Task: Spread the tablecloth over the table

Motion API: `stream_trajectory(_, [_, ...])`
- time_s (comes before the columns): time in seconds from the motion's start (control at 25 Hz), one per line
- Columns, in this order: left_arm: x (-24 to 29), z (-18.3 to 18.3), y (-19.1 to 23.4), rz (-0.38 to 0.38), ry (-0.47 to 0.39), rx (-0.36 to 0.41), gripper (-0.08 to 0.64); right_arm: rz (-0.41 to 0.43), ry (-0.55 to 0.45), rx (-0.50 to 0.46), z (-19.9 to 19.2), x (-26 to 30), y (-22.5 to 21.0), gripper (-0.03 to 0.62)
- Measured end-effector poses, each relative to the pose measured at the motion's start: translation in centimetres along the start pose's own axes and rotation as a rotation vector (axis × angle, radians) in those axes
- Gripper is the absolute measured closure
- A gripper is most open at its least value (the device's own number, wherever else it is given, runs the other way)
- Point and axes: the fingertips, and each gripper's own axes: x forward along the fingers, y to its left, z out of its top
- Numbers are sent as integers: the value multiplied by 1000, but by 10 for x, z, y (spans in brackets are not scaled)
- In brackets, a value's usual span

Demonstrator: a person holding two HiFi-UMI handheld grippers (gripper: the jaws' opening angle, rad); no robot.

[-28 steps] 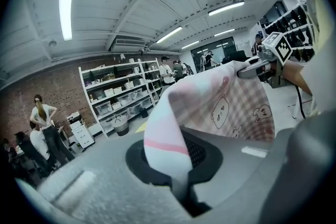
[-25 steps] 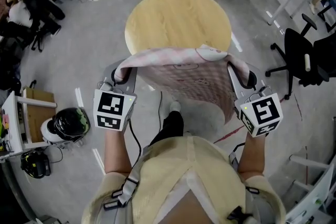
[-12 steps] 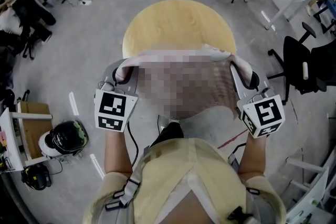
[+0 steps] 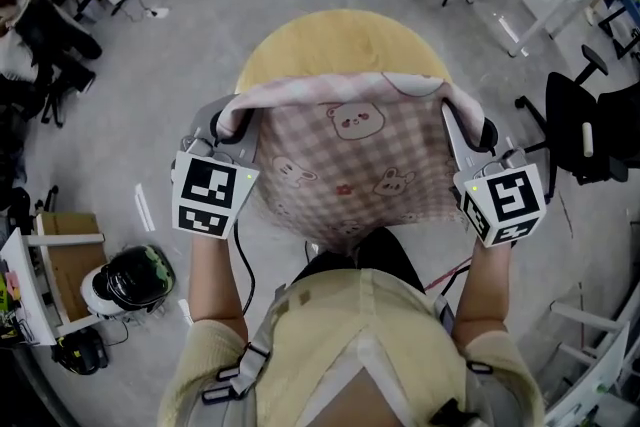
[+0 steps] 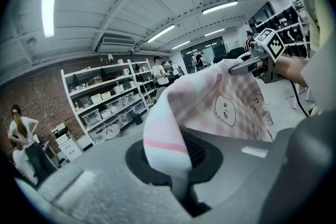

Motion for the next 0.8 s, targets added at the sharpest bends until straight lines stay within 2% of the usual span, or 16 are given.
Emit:
stream_trajectory(0.52, [104,30,47,28,73,17,549,63,1,-16,-4,86,-78,575])
stream_trajectory(0.72, [238,41,90,34,127,26,548,96,4,-6,-30,192,-167,574])
stream_trajectory(0.8, [267,40,97,26,146,32,548,105,11,-6,-39,214,-183,572])
